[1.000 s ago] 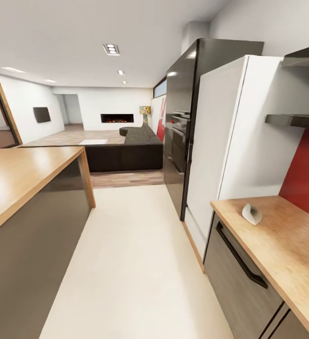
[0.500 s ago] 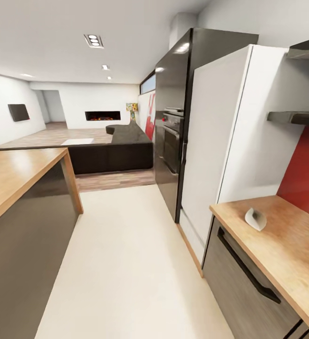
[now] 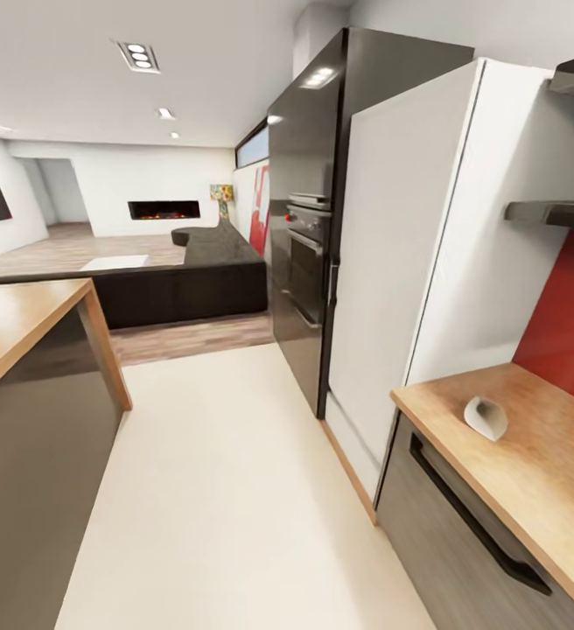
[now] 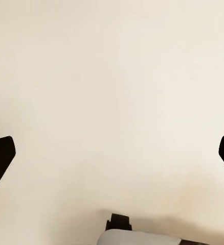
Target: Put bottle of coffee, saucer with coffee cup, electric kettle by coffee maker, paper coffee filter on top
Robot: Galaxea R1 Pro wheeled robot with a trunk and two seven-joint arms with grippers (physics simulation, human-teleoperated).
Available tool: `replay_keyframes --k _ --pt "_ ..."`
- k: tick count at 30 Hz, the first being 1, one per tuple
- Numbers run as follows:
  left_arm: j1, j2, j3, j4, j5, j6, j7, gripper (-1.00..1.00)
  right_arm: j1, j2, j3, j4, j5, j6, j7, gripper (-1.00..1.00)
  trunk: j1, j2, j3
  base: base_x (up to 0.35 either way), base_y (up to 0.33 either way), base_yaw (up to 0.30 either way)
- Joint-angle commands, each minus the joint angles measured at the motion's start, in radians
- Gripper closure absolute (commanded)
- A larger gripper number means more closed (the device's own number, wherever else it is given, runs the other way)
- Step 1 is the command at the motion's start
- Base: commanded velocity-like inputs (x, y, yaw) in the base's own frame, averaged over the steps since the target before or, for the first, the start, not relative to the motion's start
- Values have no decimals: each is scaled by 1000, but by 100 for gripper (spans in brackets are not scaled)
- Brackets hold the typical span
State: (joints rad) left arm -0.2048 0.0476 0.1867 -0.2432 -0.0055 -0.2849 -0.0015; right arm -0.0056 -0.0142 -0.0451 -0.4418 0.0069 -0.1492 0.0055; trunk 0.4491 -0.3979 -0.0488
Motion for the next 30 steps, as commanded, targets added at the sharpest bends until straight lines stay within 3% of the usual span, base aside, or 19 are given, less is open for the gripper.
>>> replay_keyframes --k 1,30 --pt "-1 0 2 1 -1 -3 0 -100 -1 0 -2 0 1 -3 1 -100 1 -2 -3 198 133 -157" --pt "-1 -1 2 1 -1 -3 0 -100 -1 0 -4 0 1 -3 1 -100 1 -2 -41 22 19 -163"
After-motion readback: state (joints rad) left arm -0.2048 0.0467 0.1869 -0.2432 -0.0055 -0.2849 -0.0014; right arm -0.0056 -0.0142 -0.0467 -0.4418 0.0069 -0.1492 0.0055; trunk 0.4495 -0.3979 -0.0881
